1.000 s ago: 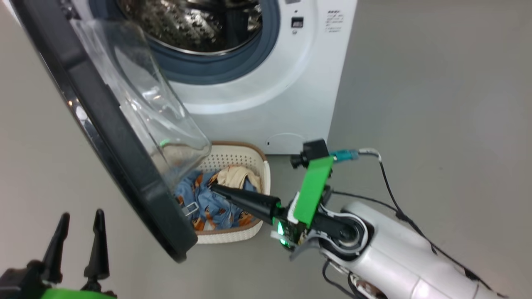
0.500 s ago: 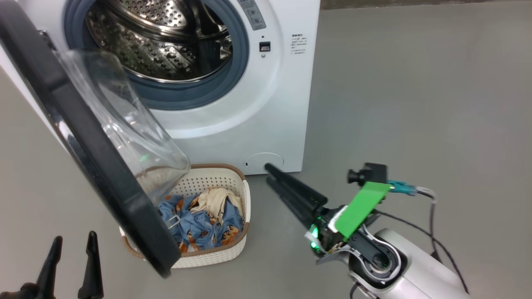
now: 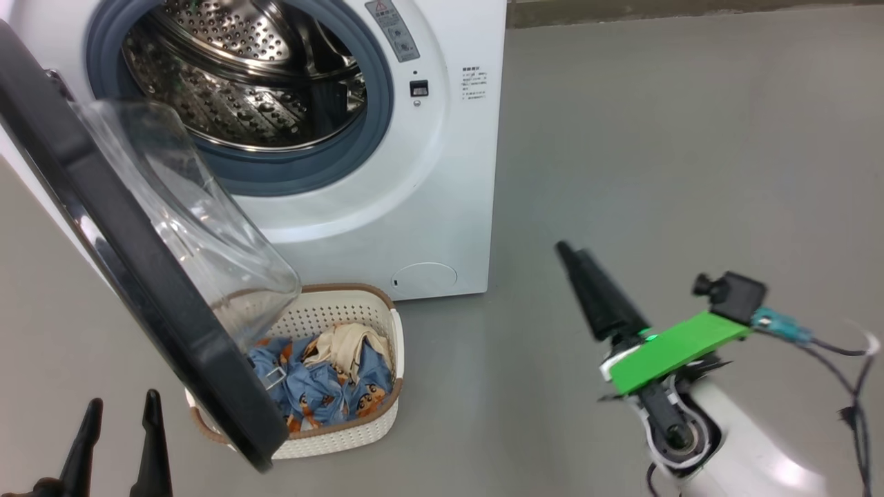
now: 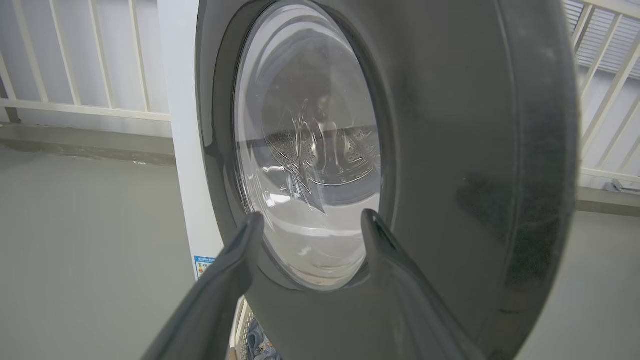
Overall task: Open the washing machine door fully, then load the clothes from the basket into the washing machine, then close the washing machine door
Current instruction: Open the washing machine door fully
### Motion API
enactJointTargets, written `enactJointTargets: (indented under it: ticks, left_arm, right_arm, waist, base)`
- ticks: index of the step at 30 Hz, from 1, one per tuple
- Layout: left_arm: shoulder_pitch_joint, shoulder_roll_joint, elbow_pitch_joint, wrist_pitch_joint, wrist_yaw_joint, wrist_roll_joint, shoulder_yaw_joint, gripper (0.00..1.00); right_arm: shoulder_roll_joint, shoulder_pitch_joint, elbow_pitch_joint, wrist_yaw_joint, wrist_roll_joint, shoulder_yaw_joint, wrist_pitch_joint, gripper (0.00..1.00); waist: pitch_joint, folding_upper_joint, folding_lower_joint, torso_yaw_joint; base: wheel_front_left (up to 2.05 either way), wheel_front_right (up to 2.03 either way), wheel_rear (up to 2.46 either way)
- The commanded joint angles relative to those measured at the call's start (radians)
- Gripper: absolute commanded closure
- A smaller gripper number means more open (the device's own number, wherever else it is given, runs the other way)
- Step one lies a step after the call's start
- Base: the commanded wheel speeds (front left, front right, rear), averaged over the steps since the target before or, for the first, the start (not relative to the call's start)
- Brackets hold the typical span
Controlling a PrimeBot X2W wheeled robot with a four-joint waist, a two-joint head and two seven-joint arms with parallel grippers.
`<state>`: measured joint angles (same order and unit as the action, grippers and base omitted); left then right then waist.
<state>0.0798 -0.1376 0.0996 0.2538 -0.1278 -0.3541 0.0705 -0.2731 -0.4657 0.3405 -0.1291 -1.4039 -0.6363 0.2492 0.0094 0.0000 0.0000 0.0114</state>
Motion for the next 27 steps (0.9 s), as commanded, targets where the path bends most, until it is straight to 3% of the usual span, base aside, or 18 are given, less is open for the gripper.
enactJointTargets:
  ticks: [1, 7, 13, 18, 27]
  left_arm:
    - [-0.015, -0.014, -0.031, 0.008, -0.003, 0.010, 0.039, 0.00]
    - [-0.013, -0.009, -0.036, 0.008, -0.003, 0.014, 0.032, 0.00]
    - [-0.007, -0.006, -0.044, 0.008, -0.003, 0.023, 0.029, 0.00]
    - [0.000, 0.001, -0.048, 0.008, -0.003, 0.026, 0.031, 0.00]
    - [0.007, 0.004, -0.053, 0.008, -0.003, 0.045, 0.021, 0.00]
  right_arm:
    - [0.032, 0.015, -0.008, -0.002, 0.101, 0.063, 0.012, 0.00]
    - [0.122, 0.093, -0.013, -0.002, 0.466, 0.288, 0.012, 0.00]
    - [0.211, 0.247, -0.103, -0.002, 0.822, 0.508, 0.012, 0.00]
    - [0.221, 0.336, -0.142, -0.002, 1.005, 0.576, 0.012, 0.00]
    - [0.223, 0.414, -0.189, -0.002, 1.213, 0.625, 0.013, 0.00]
  waist:
    - [0.000, 0.0000, 0.0000, -0.002]
    - [0.003, 0.0000, 0.0000, 0.004]
    - [0.006, 0.0000, 0.0000, 0.016]
    - [0.007, 0.0000, 0.0000, 0.017]
    - [0.008, 0.0000, 0.0000, 0.011]
  base:
    - [0.00, 0.00, 0.00]
    - [0.00, 0.00, 0.00]
    - [0.00, 0.00, 0.00]
    - [0.00, 0.00, 0.00]
    - [0.00, 0.00, 0.00]
